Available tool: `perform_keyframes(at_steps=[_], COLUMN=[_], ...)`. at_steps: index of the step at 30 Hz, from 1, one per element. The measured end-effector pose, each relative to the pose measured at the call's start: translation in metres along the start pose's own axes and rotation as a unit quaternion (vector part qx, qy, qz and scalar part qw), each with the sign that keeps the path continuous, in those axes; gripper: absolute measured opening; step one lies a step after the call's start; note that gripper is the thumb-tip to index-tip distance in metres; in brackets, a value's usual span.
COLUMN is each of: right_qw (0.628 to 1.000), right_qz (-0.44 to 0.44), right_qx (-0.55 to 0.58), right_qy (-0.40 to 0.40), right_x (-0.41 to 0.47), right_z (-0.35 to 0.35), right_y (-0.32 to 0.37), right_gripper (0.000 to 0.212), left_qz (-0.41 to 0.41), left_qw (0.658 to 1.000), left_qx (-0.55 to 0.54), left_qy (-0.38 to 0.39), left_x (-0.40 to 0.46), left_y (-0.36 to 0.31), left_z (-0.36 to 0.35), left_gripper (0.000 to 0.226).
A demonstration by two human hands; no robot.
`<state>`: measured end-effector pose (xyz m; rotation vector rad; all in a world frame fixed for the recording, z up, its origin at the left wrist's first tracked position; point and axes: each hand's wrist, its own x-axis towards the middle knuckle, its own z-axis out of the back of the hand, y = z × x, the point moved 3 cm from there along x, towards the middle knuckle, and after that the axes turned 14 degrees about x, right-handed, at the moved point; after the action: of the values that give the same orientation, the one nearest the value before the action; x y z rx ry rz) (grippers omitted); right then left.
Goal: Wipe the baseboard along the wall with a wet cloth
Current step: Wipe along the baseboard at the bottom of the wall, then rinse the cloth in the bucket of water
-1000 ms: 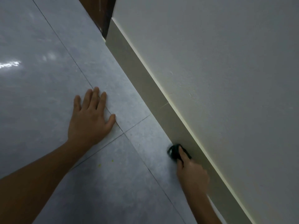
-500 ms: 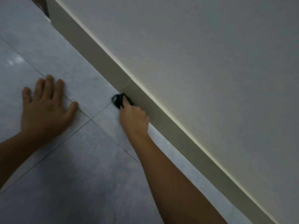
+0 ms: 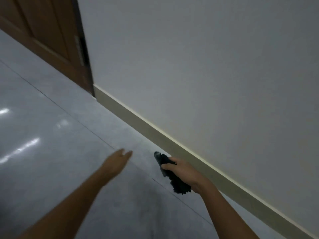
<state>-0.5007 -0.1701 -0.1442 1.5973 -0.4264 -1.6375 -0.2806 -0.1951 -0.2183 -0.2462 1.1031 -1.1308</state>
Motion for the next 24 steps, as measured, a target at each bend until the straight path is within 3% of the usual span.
perform_keyframes(at_steps=[3, 7, 11, 13, 15, 17, 21, 24], right_qw=[0.994, 0.990, 0.983, 0.977, 0.966, 0.957, 0.957, 0.952], right_qz=[0.003, 0.065, 0.147, 0.190, 0.241, 0.278, 0.280, 0.275], right_qx=[0.047, 0.030, 0.001, -0.014, -0.060, -0.049, 0.049, 0.073], right_qy=[0.098, 0.118, 0.114, 0.093, 0.071, 0.061, 0.064, 0.110], right_x=[-0.039, -0.081, -0.128, -0.144, -0.159, -0.178, -0.200, -0.202], right_z=[-0.034, -0.063, -0.105, -0.125, -0.148, -0.173, -0.222, -0.258], right_y=[0.041, 0.082, 0.126, 0.147, 0.169, 0.187, 0.205, 0.211], right_gripper=[0.025, 0.024, 0.006, 0.016, 0.018, 0.002, 0.031, 0.082], left_qz=[-0.059, -0.127, -0.140, -0.134, -0.128, -0.121, -0.109, -0.110], left_qw=[0.976, 0.960, 0.957, 0.941, 0.919, 0.897, 0.899, 0.920], left_qx=[-0.184, -0.206, -0.251, -0.309, -0.367, -0.402, -0.350, -0.235], left_qy=[0.100, 0.138, 0.032, -0.016, -0.068, -0.138, -0.239, -0.293], left_x=[-0.058, -0.120, -0.182, -0.208, -0.234, -0.265, -0.327, -0.358], left_y=[-0.032, -0.050, -0.041, -0.035, -0.025, -0.016, 0.011, 0.033], left_z=[0.022, 0.062, 0.118, 0.140, 0.165, 0.194, 0.240, 0.257], left_gripper=[0.038, 0.039, 0.021, 0.009, 0.009, 0.015, 0.016, 0.006])
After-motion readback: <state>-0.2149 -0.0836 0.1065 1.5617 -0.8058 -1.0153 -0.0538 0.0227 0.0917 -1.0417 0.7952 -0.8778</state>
